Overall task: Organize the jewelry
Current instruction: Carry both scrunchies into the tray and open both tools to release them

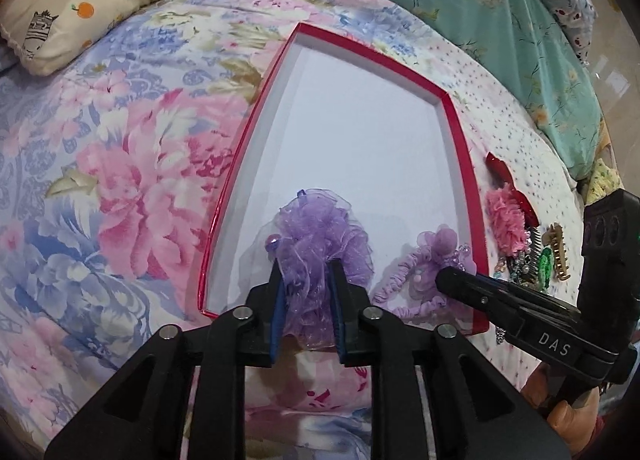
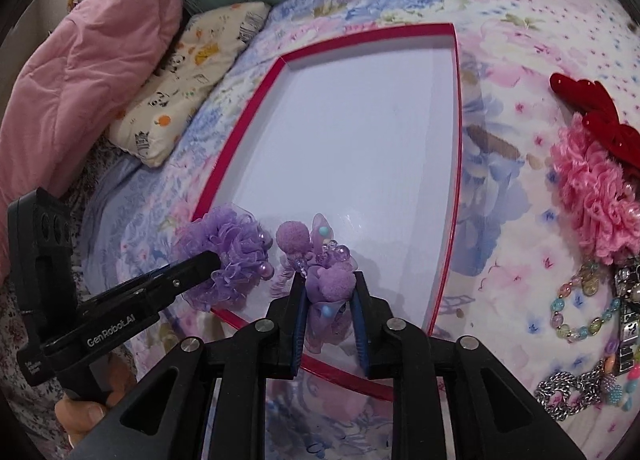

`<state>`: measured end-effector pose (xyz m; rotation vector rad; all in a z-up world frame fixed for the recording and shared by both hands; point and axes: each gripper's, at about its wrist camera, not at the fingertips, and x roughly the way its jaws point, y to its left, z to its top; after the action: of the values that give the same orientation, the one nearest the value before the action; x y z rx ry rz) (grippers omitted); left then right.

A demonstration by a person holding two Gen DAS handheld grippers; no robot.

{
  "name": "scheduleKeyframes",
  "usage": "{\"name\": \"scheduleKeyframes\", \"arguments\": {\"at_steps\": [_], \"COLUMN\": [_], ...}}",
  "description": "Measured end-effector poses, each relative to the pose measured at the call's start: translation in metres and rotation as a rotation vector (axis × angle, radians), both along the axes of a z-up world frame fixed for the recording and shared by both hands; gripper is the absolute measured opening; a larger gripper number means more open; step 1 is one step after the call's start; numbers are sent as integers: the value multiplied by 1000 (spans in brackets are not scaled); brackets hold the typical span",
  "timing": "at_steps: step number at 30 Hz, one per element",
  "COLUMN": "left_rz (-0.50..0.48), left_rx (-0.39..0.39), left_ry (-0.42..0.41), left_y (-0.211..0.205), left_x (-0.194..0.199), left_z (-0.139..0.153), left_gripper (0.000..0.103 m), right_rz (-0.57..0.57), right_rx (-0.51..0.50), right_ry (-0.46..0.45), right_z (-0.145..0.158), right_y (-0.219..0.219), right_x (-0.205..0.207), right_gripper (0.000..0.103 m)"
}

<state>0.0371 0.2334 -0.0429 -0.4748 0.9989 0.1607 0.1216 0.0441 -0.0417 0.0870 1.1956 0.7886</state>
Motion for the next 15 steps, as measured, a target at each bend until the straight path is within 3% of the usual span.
{"name": "scheduleKeyframes", "arguments": {"at_steps": [1,2,3,5,7,15], "left_rz": [6,12,17,25,31,52], "left_rx": [4,8,12,23,33,53], "left_ry": [2,3,-3,-4,0,-25], "left_y": [0,0,0,0,-1,-5], "left_x": [0,-1,-3,-4,-5,-14], "left_z": [0,0,1,3,5,19], "left_gripper": [31,44,48,49,50,62], "right_rz": [0,-3,-4,-8,-10,3], "right_rx": [-2,-3,-4,-1,1,2], "right_ry": [6,13,17,21,14,-24], "right_z": [-1,-3,-4,-4,-3,9], "right_y": [-1,-2,-3,-5,-6,-6], "right_x": [0,1,1,2,2,-4], "right_gripper": [23,25,26,30,41,47]}}
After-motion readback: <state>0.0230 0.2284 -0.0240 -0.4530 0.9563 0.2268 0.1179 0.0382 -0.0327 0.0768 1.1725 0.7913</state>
